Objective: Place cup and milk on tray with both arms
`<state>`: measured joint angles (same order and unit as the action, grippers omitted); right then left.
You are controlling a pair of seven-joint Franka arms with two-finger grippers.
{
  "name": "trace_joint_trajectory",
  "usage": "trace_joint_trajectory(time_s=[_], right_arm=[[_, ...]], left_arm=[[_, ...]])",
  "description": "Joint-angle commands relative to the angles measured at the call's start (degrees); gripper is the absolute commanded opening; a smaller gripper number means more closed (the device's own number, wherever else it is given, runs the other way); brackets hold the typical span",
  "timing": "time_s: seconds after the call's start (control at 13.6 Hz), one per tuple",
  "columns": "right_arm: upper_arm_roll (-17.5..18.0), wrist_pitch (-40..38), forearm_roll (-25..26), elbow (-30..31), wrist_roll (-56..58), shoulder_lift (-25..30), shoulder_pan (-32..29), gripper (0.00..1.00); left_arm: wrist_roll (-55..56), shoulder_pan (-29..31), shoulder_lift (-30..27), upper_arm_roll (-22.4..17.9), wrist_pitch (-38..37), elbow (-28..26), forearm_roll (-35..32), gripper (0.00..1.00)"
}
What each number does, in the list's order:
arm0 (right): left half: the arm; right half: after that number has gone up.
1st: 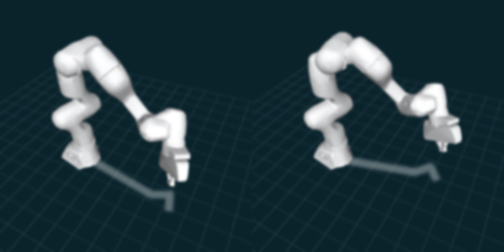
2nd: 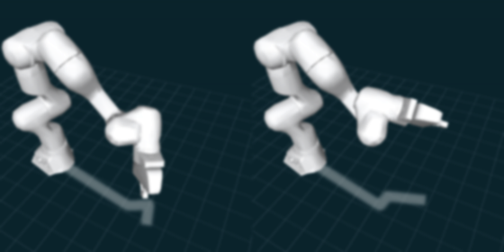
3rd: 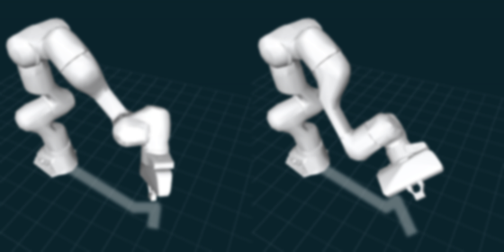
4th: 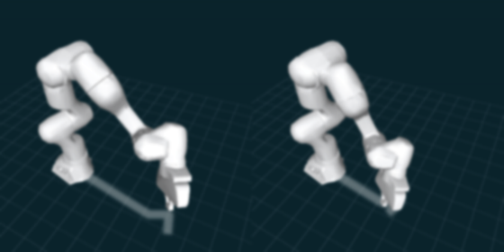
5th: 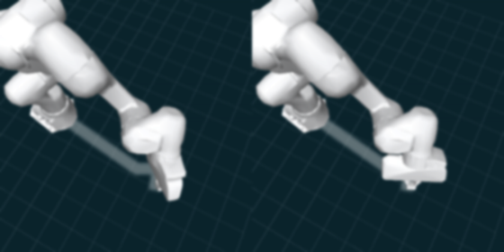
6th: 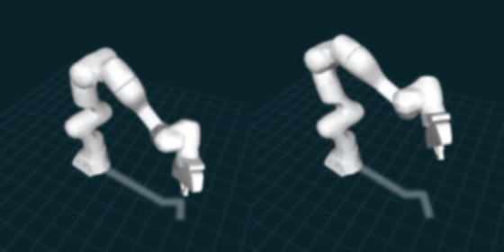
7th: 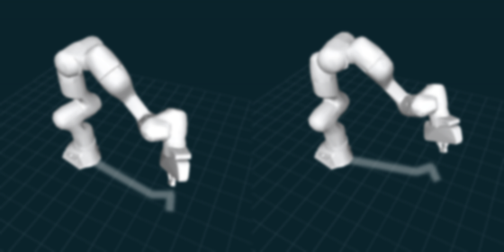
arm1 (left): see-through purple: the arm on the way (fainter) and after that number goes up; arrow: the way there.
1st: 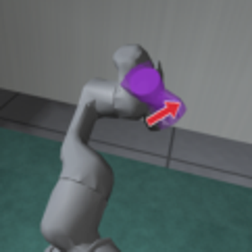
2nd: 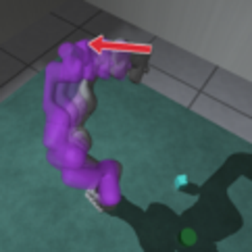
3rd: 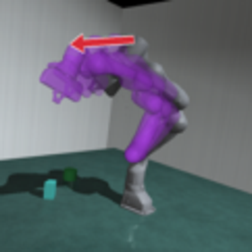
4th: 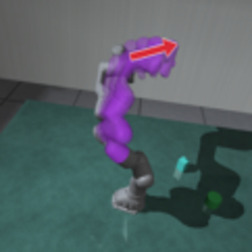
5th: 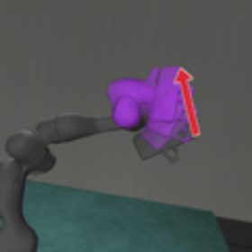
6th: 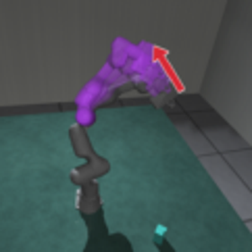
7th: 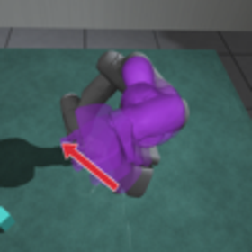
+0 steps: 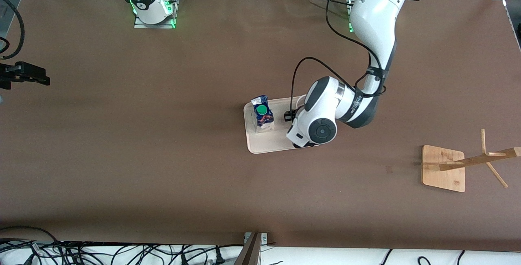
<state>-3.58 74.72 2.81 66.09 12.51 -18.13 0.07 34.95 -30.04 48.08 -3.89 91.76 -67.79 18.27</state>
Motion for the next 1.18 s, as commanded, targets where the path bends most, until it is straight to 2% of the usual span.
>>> trace_joint_trajectory(time_s=[0.0,0.15,0.37,0.44,0.59,0.74,0.88,1.11], right_arm=[[0.9,1.1,1.1,5.1,0.3,4.3,-0.6,1.00],[0.9,3.1,1.0,8.8,0.4,6.6,-0.8,1.00],[1.0,3.3,1.0,10.7,0.3,7.8,-0.8,1.00],[1.0,3.3,1.0,11.6,0.1,8.5,-0.8,1.00],[1.0,3.2,1.1,11.7,0.0,8.5,-0.8,1.00],[1.0,3.0,1.1,11.1,0.1,8.0,-0.5,1.00],[1.0,3.0,1.1,10.8,0.2,7.8,-0.5,1.00],[1.1,2.8,1.1,10.6,0.3,7.8,-0.3,1.00]], left_arm=[[-0.4,1.1,-6.5,-2.8,-3.9,-0.3,0.7,1.00],[-0.6,3.7,-12.6,-4.2,-4.0,-2.8,0.5,1.00],[-3.3,8.8,-22.2,-4.2,-4.9,-7.8,0.2,1.00],[-5.9,10.5,-26.2,-4.2,-5.1,-11.0,-1.4,1.00],[-14.7,12.5,-35.9,-4.2,-4.5,-19.2,-9.3,1.00],[-19.9,15.8,-43.4,-4.2,-4.1,-25.2,-12.7,1.00],[-25.4,18.8,-45.8,-4.1,-3.6,-26.9,-16.5,1.00],[-30.9,21.2,-45.8,-4.0,-2.3,-26.9,-19.2,1.00]])
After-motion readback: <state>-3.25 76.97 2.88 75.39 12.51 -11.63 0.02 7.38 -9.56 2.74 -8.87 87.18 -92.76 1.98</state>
